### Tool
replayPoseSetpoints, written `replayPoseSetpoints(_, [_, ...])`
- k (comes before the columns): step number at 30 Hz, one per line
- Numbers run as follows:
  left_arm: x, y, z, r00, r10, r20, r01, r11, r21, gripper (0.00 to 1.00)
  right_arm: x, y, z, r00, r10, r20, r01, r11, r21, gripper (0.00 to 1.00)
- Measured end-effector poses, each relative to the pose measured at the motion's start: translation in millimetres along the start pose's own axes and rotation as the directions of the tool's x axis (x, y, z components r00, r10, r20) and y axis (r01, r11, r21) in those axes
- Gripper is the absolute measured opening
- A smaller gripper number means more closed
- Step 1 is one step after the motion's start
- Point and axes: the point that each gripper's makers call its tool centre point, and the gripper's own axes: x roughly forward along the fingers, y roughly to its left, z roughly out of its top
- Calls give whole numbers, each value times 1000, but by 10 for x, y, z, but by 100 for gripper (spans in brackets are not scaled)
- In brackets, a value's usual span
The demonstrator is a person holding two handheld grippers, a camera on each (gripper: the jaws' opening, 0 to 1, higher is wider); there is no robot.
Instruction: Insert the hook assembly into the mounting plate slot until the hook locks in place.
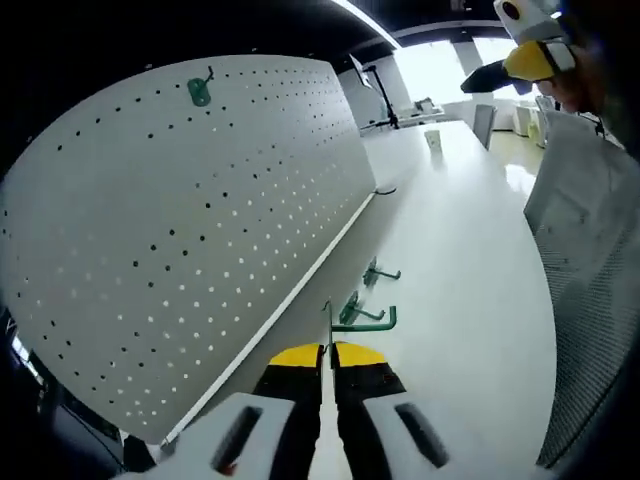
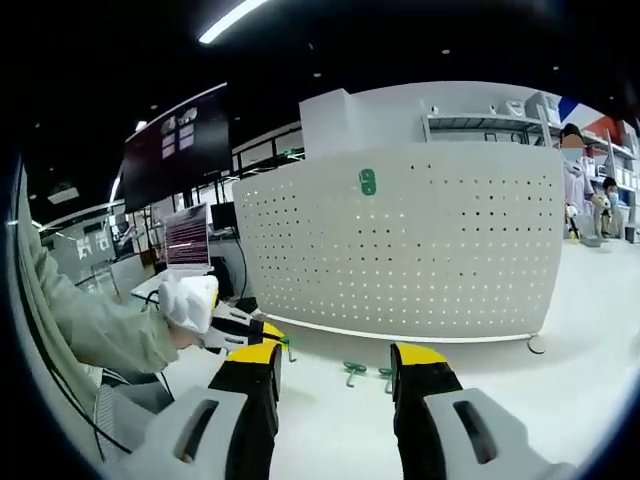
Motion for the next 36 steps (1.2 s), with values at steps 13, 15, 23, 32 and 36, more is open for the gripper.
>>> replayPoseSetpoints(13, [-247, -67, 306, 993, 46, 106, -38, 996, -78, 3, 19, 178, 23, 999, 44, 8, -44, 999, -14, 40])
replayPoseSetpoints(15, [-279, -75, 387, 990, 53, 133, -41, 995, -91, 3, 34, 225, 37, 998, 55, 12, -54, 998, -18, 40])
replayPoseSetpoints(23, [-355, -199, 616, 977, 36, 210, -9, 991, -130, 3, 57, 300, 63, 997, 79, 17, -79, 997, -21, 40])
replayPoseSetpoints(32, [-435, -255, 871, 949, 60, 308, -5, 984, -177, 3, 54, 323, 133, 996, 90, 28, -90, 996, -23, 40])
replayPoseSetpoints(36, [-476, -245, 981, 936, 76, 344, -6, 979, -202, 3, 58, 329, 168, 995, 95, 32, -94, 995, -29, 40])
